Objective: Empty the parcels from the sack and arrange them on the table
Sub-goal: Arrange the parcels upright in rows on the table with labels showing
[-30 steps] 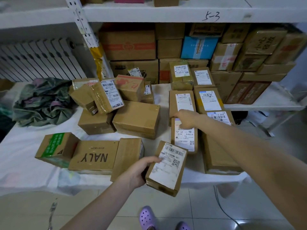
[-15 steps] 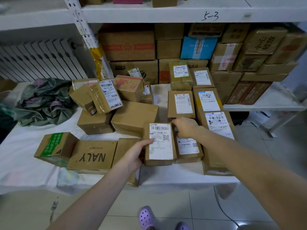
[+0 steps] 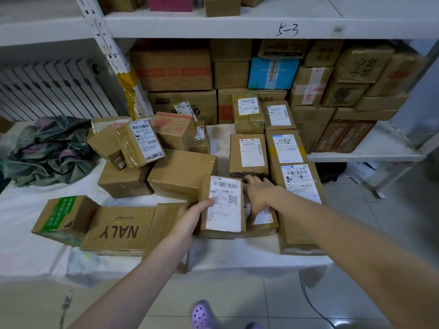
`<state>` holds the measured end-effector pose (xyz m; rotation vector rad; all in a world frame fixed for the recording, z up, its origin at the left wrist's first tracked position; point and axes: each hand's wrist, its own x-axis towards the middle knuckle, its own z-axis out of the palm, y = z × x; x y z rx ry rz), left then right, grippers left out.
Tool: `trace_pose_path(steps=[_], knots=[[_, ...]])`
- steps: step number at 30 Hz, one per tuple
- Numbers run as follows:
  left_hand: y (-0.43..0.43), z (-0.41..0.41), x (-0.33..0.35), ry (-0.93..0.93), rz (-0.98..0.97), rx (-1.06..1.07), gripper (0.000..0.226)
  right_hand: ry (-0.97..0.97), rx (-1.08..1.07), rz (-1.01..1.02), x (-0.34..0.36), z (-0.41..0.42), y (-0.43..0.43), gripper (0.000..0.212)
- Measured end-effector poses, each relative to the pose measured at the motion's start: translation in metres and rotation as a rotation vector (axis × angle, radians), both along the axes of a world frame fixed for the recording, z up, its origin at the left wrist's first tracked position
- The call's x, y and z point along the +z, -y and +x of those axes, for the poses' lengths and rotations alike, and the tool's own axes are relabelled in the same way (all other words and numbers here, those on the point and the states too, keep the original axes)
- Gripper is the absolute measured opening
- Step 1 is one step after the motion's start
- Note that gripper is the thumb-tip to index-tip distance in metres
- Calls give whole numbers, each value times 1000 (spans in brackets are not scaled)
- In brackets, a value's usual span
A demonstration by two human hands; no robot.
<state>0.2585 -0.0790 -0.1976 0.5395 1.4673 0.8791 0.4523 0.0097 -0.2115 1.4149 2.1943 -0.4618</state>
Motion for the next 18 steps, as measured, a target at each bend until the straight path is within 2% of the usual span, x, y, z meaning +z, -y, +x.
trace_pose_path(steps=[2,5,8,12,15,18], knots=[[-8,-7,7,17,49,34,47,149,50,-106,-2,3,6,145],[-20,-12,16,14,70,67,55,185,59,-108,-13,12,13,154],[-23,-19,29,53,32,102,51,136,66,-72,-9,14,12,153],[-20,-45,56,182,7,206,25,44,77,-63,5,14,9,147],[-16,-86,68,176,9,302,31,-157,-45,-165,27,7,-3,141],[-2,-131,68,93,-51,368,37,-291,-37,-173,57,-16,-14,138]])
